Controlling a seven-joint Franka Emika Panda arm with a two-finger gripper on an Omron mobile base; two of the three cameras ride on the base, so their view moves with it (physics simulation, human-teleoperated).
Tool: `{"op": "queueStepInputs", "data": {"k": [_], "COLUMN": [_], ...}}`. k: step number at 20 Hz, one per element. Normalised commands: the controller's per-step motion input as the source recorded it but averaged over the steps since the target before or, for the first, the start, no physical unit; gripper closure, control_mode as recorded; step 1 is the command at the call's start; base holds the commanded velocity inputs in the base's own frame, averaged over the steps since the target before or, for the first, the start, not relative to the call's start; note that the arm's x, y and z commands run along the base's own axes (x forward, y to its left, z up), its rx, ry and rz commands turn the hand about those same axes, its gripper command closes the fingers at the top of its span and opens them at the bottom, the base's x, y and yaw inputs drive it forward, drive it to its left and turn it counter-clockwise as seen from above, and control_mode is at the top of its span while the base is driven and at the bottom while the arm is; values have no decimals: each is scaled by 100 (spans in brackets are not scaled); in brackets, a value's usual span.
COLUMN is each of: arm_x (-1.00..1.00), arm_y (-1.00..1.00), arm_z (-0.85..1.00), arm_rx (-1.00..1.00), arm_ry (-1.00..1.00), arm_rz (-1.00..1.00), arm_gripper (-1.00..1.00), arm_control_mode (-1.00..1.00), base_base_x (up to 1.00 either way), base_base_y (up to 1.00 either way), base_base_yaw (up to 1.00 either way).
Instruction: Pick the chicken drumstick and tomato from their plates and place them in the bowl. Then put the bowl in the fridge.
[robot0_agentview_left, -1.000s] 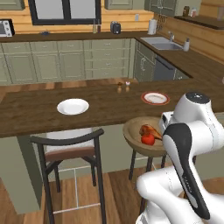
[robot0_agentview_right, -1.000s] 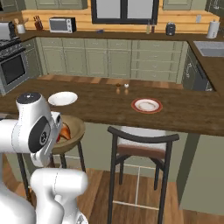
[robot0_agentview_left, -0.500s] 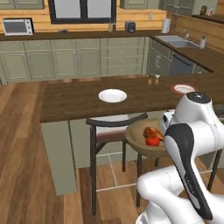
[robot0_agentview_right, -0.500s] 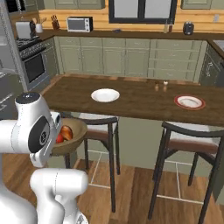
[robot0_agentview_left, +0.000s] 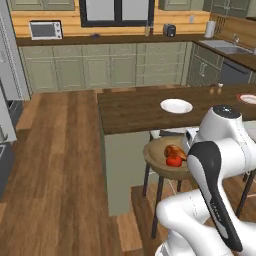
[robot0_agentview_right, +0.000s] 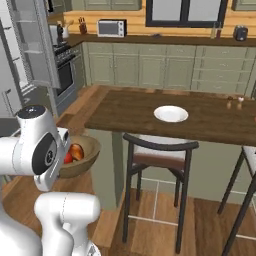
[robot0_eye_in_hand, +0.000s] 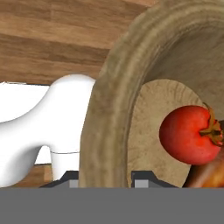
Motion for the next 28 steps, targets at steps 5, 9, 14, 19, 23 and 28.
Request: {"op": "queueStepInputs", "data": {"k": [5, 9, 14, 19, 23, 28], "arm_x": [0, 0, 0, 0, 0, 0], "arm_y": [0, 0, 0, 0, 0, 0], "arm_z": [0, 0, 0, 0, 0, 0], "arm_rx": [0, 0, 0, 0, 0, 0], "arm_ry": [0, 0, 0, 0, 0, 0], "arm_rz": [0, 0, 0, 0, 0, 0], "arm_gripper": [100, 100, 100, 100, 100, 100], "arm_control_mode": [100, 100, 100, 100, 100, 100], "base_base_x": [68, 77, 34, 40, 67, 96], "base_base_y": [100, 100, 97, 11, -6, -1], "base_base_yaw": [-1, -5, -16, -7, 0, 0]}}
